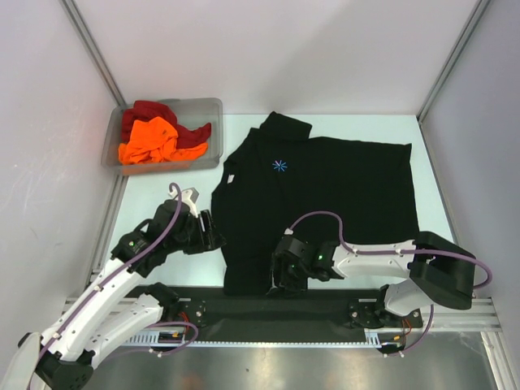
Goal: Fold and stack the t-shirts
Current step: Fold the tshirt
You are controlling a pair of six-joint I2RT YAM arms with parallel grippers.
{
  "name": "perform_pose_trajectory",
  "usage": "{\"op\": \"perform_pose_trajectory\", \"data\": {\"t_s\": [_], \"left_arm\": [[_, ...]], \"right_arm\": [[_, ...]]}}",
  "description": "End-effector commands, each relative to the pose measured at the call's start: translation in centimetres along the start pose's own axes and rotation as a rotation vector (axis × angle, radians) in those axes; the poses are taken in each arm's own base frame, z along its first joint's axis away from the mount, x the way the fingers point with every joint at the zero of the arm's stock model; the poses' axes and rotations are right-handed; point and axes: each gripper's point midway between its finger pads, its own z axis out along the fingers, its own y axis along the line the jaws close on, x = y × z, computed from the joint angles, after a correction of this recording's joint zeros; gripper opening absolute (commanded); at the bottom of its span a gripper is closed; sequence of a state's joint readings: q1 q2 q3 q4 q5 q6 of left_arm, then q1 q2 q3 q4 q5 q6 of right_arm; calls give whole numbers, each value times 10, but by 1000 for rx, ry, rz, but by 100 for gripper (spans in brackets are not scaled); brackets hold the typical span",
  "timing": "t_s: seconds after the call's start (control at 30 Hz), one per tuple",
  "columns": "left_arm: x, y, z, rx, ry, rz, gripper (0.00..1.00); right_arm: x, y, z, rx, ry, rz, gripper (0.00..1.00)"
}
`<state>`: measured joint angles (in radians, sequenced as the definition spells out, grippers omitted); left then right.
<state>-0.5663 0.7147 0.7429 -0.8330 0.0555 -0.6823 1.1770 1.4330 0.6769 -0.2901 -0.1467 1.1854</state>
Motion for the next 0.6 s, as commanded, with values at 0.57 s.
{"op": "perform_pose_trajectory", "data": {"t_s": [0.57], "left_arm": [[-8,0,-2,-30,0,25,72]], "right_arm": [[-33,0,0,-108,-57,160,28]]}}
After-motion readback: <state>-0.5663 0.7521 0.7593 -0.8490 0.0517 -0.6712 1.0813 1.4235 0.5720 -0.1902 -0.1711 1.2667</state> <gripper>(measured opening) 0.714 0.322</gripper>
